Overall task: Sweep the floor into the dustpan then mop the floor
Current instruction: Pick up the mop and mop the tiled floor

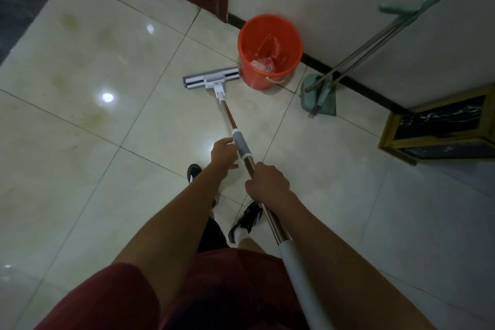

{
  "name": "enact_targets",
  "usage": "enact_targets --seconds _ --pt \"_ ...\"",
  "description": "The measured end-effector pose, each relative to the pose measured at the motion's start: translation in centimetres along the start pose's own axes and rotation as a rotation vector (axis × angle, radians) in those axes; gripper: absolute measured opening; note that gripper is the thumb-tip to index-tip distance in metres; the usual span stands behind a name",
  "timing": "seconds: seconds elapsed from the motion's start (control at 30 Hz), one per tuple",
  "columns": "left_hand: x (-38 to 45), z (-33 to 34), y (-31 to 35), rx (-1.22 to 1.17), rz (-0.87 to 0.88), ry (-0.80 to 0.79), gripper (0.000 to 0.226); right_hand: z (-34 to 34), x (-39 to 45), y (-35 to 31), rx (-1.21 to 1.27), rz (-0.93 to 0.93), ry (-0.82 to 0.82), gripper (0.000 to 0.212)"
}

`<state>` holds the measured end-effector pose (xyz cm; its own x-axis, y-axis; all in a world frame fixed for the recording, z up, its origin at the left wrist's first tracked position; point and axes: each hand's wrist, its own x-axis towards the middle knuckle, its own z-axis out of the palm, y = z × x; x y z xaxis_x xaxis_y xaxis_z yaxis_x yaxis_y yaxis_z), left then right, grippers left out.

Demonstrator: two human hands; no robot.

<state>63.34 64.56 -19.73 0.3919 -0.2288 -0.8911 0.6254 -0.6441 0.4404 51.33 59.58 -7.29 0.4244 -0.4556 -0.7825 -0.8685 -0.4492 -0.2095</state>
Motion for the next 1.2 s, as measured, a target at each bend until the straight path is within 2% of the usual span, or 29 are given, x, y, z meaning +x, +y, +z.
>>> enact_targets --seconds 0.07,0.2,0.3,0.37,0.43,0.6,0.77,0.87,0.97,1.03,1.2 --pt "0.6 0.2 0.7 -0.139 -0.099 0.015 0.024 0.1 1.0 -0.7 0.062 0.026 -0.016 0.031" --pt "1.8 1.0 1.7 -0.207 -0.121 -0.099 0.037 0.7 2.5 -1.8 0.222 0.092 -0.046 0.031" --pt "2.8 1.0 2.1 -0.183 -0.15 -0.131 0.042 1.8 2.9 -1.9 0.249 0.141 -0.041 0.017" --pt "3.0 0.9 2.3 -0.147 -0.135 -0.112 0.035 2.2 2.9 -2.1 0.254 0.145 -0.018 0.005" --pt "3.1 0.7 2.5 -0.162 -0.128 -0.093 0.027 2.3 2.9 -2.3 0.229 0.102 0.015 0.002" --pt "1.8 1.6 3.0 -0.225 -0.062 -0.003 0.003 0.6 2.2 -1.7 0.15 -0.002 0.049 0.021" --pt "-0.7 3.5 2.1 -0.379 -0.03 0.056 0.008 -0.9 1.2 0.7 0.034 -0.082 0.032 0.022" --pt "-1.8 2.8 1.5 -0.461 -0.009 0.105 0.006 -1.2 0.8 0.9 -0.011 -0.162 0.038 0.016" --pt "-2.6 1.1 0.6 -0.495 -0.008 0.165 0.005 -0.9 0.5 0.2 -0.066 -0.241 0.019 0.003" --pt "-3.0 -0.6 -0.2 -0.536 -0.01 0.194 0.014 -0.5 0.2 -0.8 -0.1 -0.285 -0.008 0.001" --pt "-4.0 -6.2 -2.6 -0.664 -0.013 0.3 0.016 1.3 -0.7 -5.3 -0.222 -0.406 -0.081 0.011"
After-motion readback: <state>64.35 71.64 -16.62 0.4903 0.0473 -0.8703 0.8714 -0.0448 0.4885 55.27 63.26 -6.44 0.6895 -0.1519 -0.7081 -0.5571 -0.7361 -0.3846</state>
